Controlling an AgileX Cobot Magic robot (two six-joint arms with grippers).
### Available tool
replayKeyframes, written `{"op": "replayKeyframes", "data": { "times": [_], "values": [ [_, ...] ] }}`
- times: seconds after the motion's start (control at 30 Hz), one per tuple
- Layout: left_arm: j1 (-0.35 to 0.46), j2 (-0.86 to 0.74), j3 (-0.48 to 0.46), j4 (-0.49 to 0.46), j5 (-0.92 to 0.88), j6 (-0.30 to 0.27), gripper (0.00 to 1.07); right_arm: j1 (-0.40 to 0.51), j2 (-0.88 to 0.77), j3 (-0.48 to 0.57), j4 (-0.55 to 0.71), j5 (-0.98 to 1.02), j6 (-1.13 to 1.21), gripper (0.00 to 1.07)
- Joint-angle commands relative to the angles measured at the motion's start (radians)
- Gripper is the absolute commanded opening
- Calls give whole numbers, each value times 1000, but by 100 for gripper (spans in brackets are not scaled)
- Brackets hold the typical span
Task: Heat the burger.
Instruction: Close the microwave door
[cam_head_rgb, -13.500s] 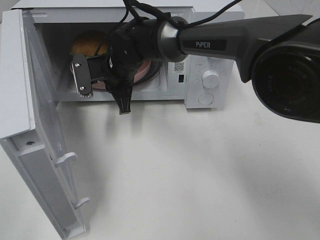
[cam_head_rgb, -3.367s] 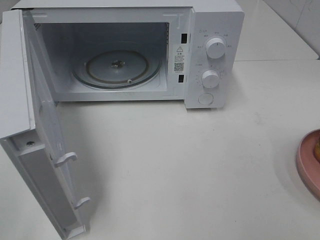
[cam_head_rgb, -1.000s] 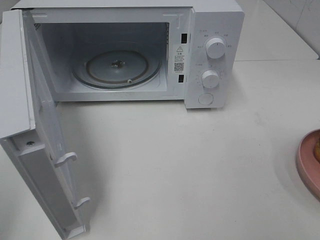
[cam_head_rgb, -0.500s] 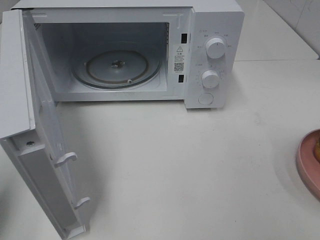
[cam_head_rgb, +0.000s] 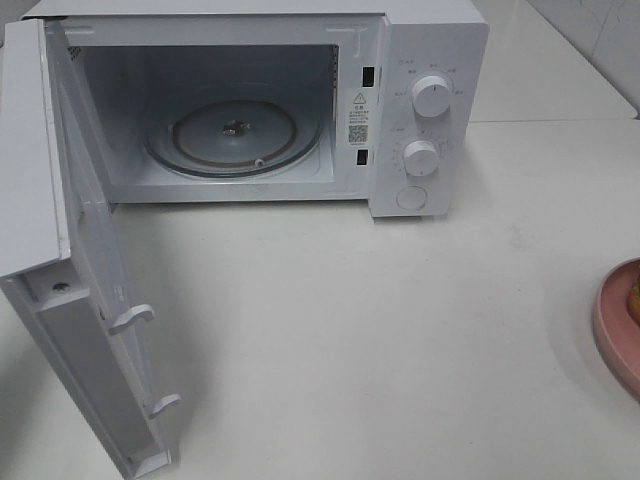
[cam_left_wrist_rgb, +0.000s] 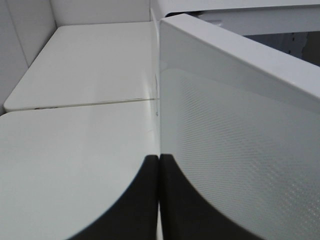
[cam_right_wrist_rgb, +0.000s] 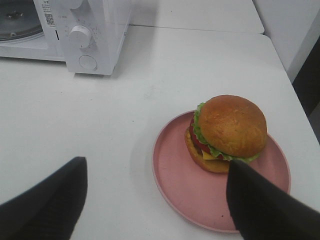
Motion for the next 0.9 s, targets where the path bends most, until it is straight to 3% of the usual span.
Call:
{"op": "replayKeyframes", "data": {
  "times": [0.03, 0.17, 0.2, 0.23, 0.3, 0.33, 0.37, 0.57, 0.77, 0.9],
  "values": [
    [-29, 87, 3, 93, -105, -20, 0, -7, -27, 6, -5, -4, 1, 76],
    [-42, 162, 3, 177, -162, -75, 0, -7, -27, 6, -5, -4, 1, 76],
    [-42, 207, 3, 241, -207, -142, 0, -7, -27, 6, -5, -4, 1, 76],
    [-42, 207, 3, 241, -207, -142, 0, -7, -27, 6, -5, -4, 1, 76],
    [-42, 263, 2, 323, -291, -248, 0, -7, -27, 6, -5, -4, 1, 76],
    [-42, 263, 2, 323, -291, -248, 0, -7, -27, 6, -5, -4, 1, 76],
    [-42, 297, 2, 380, -340, -292, 0, -7, -27, 6, -5, -4, 1, 76],
    [-48, 392, -1, 488, -451, -334, 0, -7, -27, 6, -5, -4, 1, 76],
    [-114, 434, -33, 485, -459, -350, 0, -7, -27, 6, -5, -4, 1, 76],
    [-193, 468, -83, 398, -458, -350, 0, -7, -27, 6, -5, -4, 1, 76]
  ]
}}
